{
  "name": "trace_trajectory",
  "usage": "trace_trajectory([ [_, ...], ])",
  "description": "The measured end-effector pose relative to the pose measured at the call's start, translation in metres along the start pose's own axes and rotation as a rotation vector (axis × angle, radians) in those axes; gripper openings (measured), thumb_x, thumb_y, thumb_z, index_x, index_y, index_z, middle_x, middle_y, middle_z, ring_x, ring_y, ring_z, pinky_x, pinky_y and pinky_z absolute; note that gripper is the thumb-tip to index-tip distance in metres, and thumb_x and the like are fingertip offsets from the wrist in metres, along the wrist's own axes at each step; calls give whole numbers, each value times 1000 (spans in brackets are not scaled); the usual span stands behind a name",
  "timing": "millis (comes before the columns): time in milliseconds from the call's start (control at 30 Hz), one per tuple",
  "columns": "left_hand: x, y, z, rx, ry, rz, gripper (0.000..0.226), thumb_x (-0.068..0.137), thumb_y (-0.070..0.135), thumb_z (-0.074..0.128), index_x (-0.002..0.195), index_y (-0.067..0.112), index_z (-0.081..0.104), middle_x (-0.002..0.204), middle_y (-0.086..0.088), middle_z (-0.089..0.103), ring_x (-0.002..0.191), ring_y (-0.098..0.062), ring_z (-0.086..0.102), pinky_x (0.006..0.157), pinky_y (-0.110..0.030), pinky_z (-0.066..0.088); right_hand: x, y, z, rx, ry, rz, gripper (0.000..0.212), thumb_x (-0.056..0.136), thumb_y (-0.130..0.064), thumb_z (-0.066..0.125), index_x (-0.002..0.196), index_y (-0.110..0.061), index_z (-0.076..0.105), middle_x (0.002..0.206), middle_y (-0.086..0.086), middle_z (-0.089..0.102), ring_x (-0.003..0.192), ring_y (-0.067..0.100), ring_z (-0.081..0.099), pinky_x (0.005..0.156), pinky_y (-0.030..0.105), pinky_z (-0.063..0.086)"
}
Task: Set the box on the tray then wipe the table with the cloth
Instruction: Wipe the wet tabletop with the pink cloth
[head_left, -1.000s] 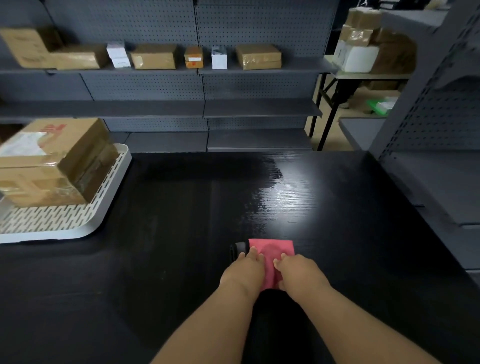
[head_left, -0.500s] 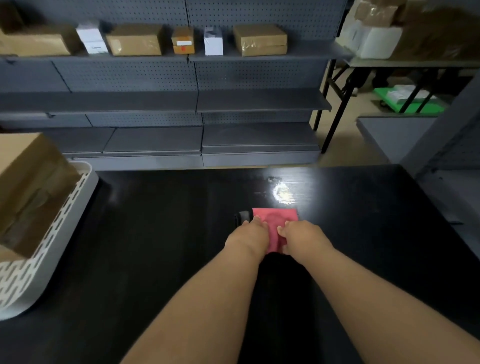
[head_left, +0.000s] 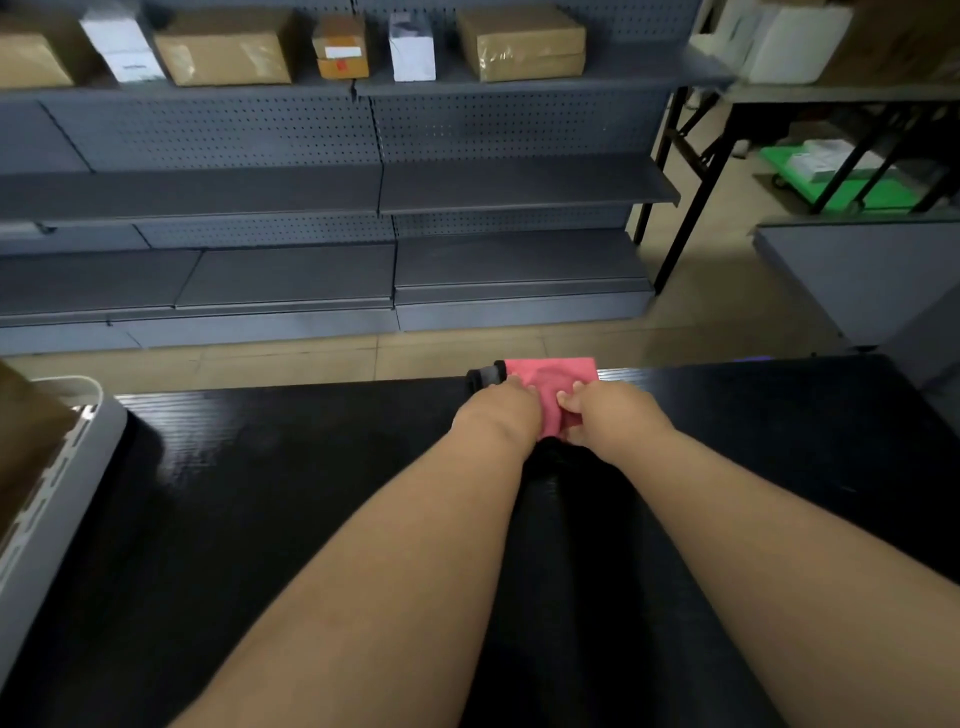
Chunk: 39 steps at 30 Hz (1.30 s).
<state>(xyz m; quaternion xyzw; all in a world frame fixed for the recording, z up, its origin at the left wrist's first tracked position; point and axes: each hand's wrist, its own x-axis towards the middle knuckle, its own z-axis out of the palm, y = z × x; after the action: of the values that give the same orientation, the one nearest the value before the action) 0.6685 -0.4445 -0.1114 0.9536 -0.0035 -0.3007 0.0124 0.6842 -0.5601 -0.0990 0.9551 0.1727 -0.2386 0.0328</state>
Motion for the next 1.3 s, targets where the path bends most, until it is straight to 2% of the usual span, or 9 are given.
trace_trajectory([
  [167, -18, 1, 10, -34, 73, 10, 59, 101, 12, 43, 154, 9, 16, 161, -10, 11, 148, -29, 21, 113, -44, 33, -23, -5, 5, -97, 2, -31, 55, 100, -35, 43, 150, -23, 27, 154, 3, 35, 137, 28, 41, 110, 37, 38],
  [267, -45, 1, 22, -42, 122, 31, 57, 99, 14, 46, 152, 10, 24, 159, -9, 19, 144, -29, 30, 112, -41, 33, -46, -10, 14, -116, 10, -61, 54, 99, -35, 44, 150, -23, 28, 154, 3, 35, 135, 28, 42, 109, 37, 40],
  [467, -118, 4, 67, -79, 151, 35, 53, 98, 15, 50, 148, 10, 33, 153, -10, 31, 138, -29, 39, 109, -43, 39, -116, -30, 49, -116, 31, -128, 51, 100, -24, 44, 149, -20, 31, 152, 6, 36, 131, 29, 46, 106, 40, 42],
  [600, -184, 9, 102, -97, 138, 28, 56, 98, 19, 51, 149, 12, 30, 155, -8, 28, 139, -28, 37, 110, -41, 37, -170, -47, 82, -65, 7, -154, 50, 100, -21, 42, 149, -20, 30, 153, 6, 33, 130, 30, 47, 105, 41, 43],
  [767, -258, 19, 151, -110, 124, 3, 60, 97, 21, 52, 151, 14, 27, 157, -6, 23, 139, -25, 36, 110, -38, 35, -231, -66, 132, -46, -34, -143, 56, 100, -17, 39, 152, -26, 20, 161, 3, 17, 131, 31, 45, 104, 44, 45],
  [900, -305, 25, 183, -122, 119, -11, 60, 98, 20, 51, 152, 14, 25, 158, -6, 22, 140, -24, 35, 112, -38, 34, -272, -79, 160, -63, -55, -154, 60, 99, -17, 43, 152, -26, 18, 160, 4, 19, 131, 30, 45, 104, 43, 45],
  [1300, -370, -5, 236, -193, 95, -58, 64, 99, 20, 48, 154, 18, 16, 162, -2, 7, 149, -22, 16, 117, -41, 29, -327, -135, 182, -123, -130, -216, 63, 98, -20, 46, 153, -26, 16, 161, 3, 16, 135, 28, 42, 107, 43, 43],
])
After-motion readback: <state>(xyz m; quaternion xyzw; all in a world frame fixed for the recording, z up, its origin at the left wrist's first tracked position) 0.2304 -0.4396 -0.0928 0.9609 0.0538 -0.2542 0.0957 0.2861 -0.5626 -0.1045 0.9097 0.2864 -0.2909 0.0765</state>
